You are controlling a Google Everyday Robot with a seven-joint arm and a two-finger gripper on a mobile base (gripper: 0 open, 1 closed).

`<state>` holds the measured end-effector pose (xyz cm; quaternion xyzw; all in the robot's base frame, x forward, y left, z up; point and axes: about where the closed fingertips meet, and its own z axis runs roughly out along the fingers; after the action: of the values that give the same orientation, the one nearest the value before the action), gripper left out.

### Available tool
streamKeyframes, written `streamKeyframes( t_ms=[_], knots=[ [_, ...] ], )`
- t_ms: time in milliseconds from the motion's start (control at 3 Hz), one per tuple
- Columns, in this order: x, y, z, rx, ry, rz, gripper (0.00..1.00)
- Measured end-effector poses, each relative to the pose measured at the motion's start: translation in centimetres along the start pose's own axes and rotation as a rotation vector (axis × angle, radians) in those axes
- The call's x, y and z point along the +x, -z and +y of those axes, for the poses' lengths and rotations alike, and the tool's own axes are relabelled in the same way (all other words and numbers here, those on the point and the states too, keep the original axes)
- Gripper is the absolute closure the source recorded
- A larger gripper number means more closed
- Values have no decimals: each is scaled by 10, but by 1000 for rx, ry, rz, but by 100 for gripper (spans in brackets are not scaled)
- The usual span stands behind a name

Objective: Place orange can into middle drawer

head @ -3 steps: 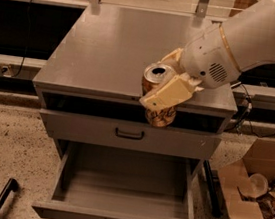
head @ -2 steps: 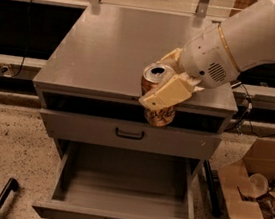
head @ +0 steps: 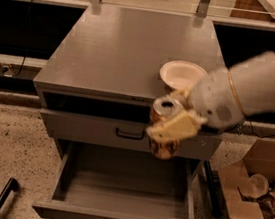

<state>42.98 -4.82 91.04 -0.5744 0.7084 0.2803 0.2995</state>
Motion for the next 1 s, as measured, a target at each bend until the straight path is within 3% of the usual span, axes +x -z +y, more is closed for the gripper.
streamKeyframes(
  t_ms=[333,667,1000],
  knots=[
    [60,-25,21,2,-99,-91,100],
    [119,-30,45,33,-135,-103,100],
    [105,-39,34,-2,-107,-104,100]
  ],
)
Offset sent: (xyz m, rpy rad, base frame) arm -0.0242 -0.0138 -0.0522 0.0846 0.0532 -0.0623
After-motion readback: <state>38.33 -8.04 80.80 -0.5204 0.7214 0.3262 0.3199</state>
